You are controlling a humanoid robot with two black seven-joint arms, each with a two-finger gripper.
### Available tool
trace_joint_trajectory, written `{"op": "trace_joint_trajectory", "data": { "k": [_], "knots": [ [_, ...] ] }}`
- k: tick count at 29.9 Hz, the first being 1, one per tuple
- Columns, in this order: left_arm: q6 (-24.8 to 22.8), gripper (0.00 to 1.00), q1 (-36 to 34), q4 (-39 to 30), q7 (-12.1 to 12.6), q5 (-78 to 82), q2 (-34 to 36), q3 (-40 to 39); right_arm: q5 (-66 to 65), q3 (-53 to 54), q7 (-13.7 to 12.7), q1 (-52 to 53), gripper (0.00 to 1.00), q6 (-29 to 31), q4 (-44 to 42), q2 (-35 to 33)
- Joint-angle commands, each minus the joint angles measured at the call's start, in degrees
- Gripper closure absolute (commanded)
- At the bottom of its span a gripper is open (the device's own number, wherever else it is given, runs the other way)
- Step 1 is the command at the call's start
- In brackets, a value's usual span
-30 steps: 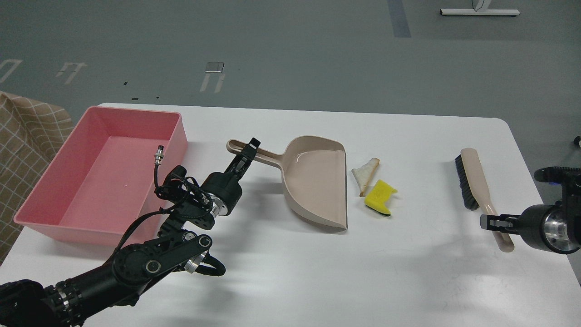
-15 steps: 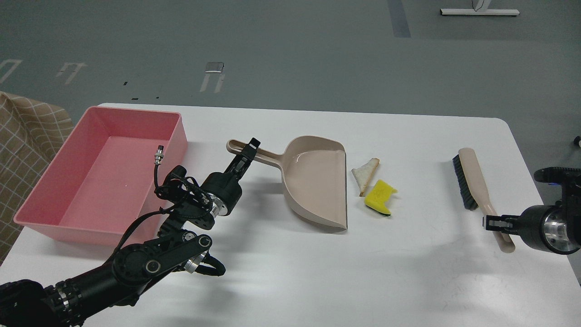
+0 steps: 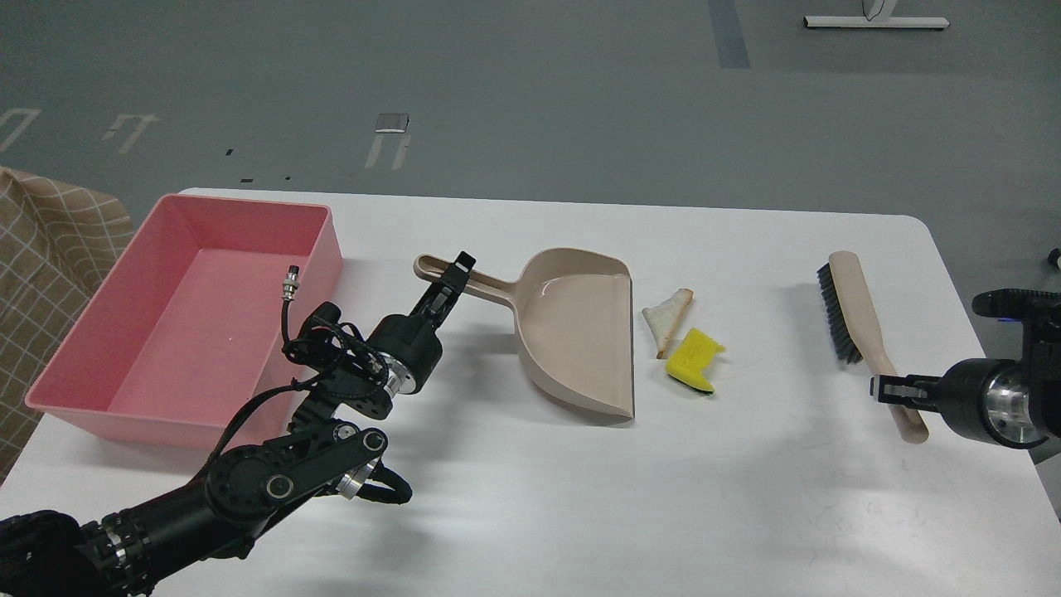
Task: Sweep and dump garbage into bin
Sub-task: 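Lift the brush and sweep the yellow sponge into the dustpan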
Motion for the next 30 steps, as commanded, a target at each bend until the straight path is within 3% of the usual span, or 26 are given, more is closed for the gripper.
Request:
{"op": "trace_joint_trajectory", "data": {
  "k": [1, 11, 30],
  "knots": [
    [0.0, 1.0, 0.0, 0.0, 0.0, 0.0, 0.0, 0.0, 0.09, 0.63, 0.01, 0.1, 1.0, 0.0, 0.47, -0.15],
    [0.0, 1.0, 0.08, 0.0, 0.0, 0.0, 0.0, -0.09, 4.22, 0.29, -0.17, -0.34, 1.0, 0.0, 7.15, -1.02],
    [0.0, 1.0, 0.0, -0.35, 0.0, 0.0, 0.26, 0.0, 4.48, -0.24, -0.69, -1.92, 1.0, 0.0, 7.06, 4.16]
  ]
}}
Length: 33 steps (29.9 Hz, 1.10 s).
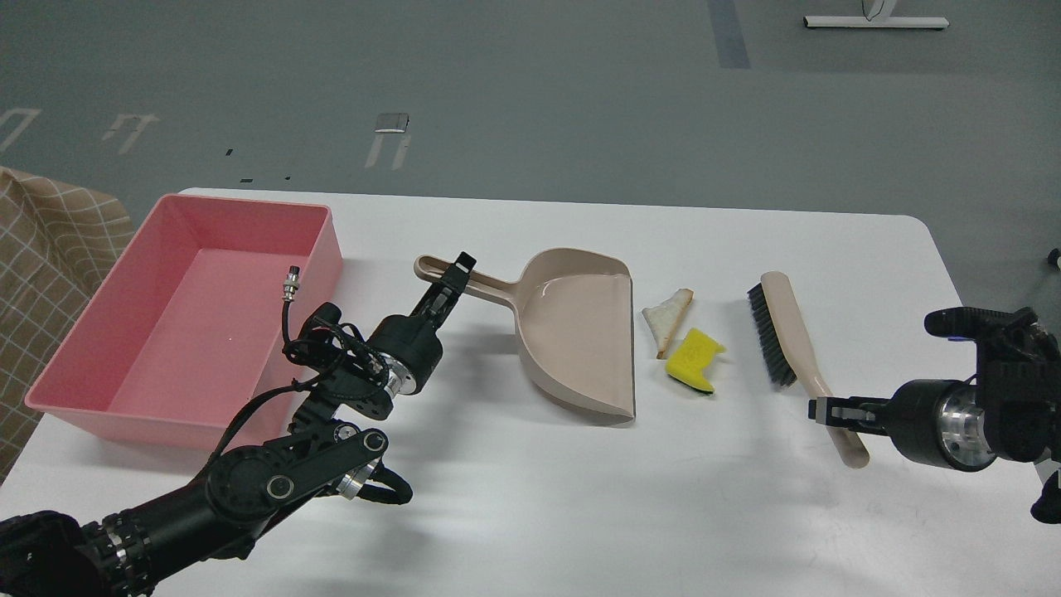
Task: Sweep and dump garbage into bin
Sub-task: 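Lift the brush and sweep the yellow sponge into the dustpan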
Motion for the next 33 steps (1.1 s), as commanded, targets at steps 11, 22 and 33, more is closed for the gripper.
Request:
{"op": "trace_joint_trajectory", "data": {
  "k": [11, 22, 33],
  "knots": [
    [0.0, 1.0, -0.03, -0.52, 0.0, 0.09, 0.22, -0.06, 1.24, 0.17, -0.47, 0.09, 1.0, 0.0, -0.44, 4.96],
    [0.0, 1.0, -0.11, -0.61, 0.0, 0.09, 0.3, -0.06, 1.24, 0.26, -0.47, 0.09, 1.0, 0.0, -1.32, 9.44],
    [0.0, 1.0, -0.11, -0.69, 0.0, 0.09, 0.22, -0.06, 0.53, 0.61, -0.47, 0.36, 1.0, 0.0, -4.66, 19.64]
  ]
}}
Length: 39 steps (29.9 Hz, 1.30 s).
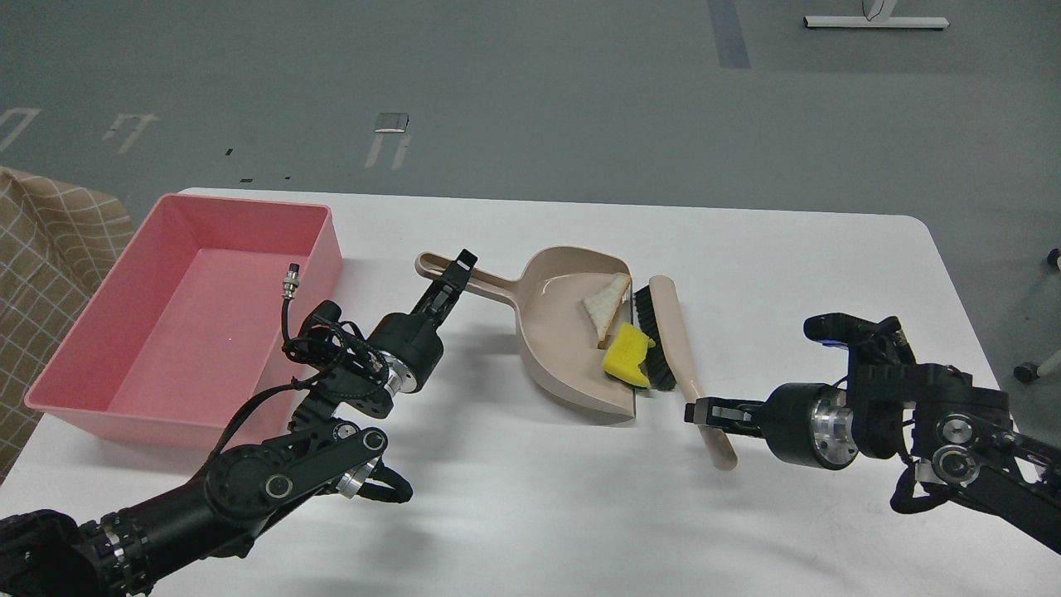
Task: Sweep and dump garbage into bin
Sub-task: 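Lift the brush and sweep the yellow sponge into the dustpan, then raise the brush away from the dustpan with the right gripper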
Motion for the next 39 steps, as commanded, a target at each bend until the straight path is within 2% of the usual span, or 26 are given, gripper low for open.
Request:
{"op": "trace_joint_trajectory", "data": {
  "k": [1, 15, 39],
  "knots": [
    [0.0, 1.0, -0.02, 0.01, 0.0, -0.01, 0.08, 0.08, -0.14, 0.03, 0.0, 0.29, 1.0, 0.01, -1.01, 3.2],
    [0.0, 1.0, -0.02, -0.08, 0.0, -0.01, 0.08, 0.08, 0.56, 3.28, 0.09, 1.34, 1.0, 0.01, -0.93, 5.32],
    [0.0, 1.0, -0.02, 0.01, 0.0, -0.09, -0.01, 0.0, 1.44, 8.64, 0.18, 1.52, 1.0, 0.01, 1.97, 2.06]
  ]
}}
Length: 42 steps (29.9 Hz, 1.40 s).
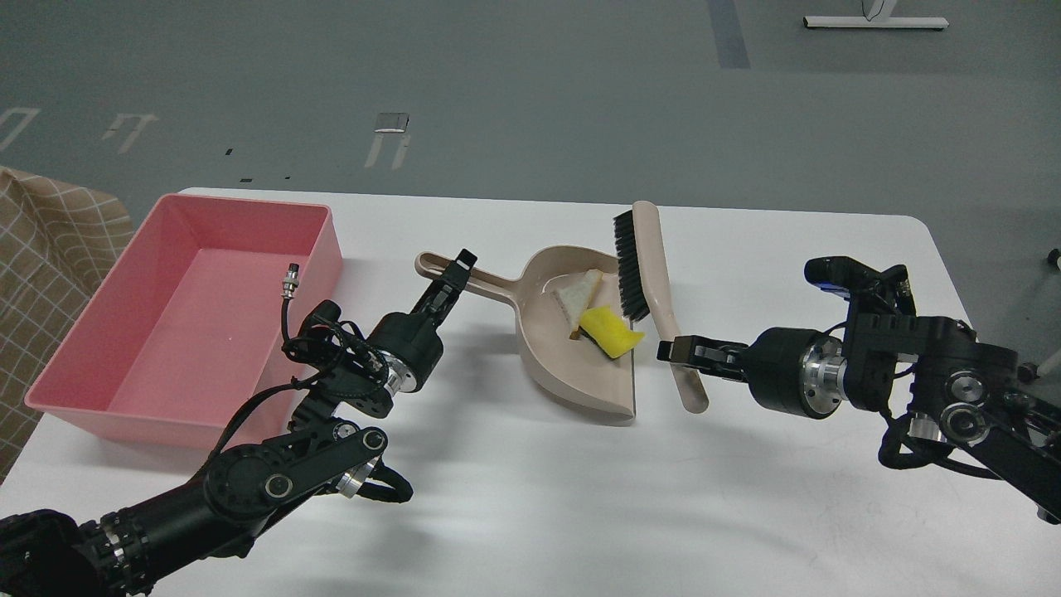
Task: Sweep and dump garbage into bin
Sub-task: 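Raise the brush away from the dustpan with the right gripper, then lift the dustpan with the left gripper over the pink bin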
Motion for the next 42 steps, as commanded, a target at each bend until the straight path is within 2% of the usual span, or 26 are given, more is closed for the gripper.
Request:
{"op": "trace_joint_trajectory", "data": {
  "k": [1, 17, 42],
  "knots": [
    [0.0, 1.0, -0.01, 0.05, -0.09, 0.01, -0.01, 0.0, 0.05, 0.5, 0.08, -0.04, 1.0, -0.01, 0.0, -0.09],
    [0.0, 1.0, -0.27, 0.05, 0.0, -0.17, -0.45, -0.09, 0.13, 8.14, 0.34, -0.3, 1.0, -0.01, -0.17, -0.18],
    [0.0, 1.0, -0.27, -0.39, -0.17, -8.42, 0.08, -1.94, 4.18, 11.83, 0.52, -0.91, 1.0, -0.01, -0.79, -5.45]
  ]
}}
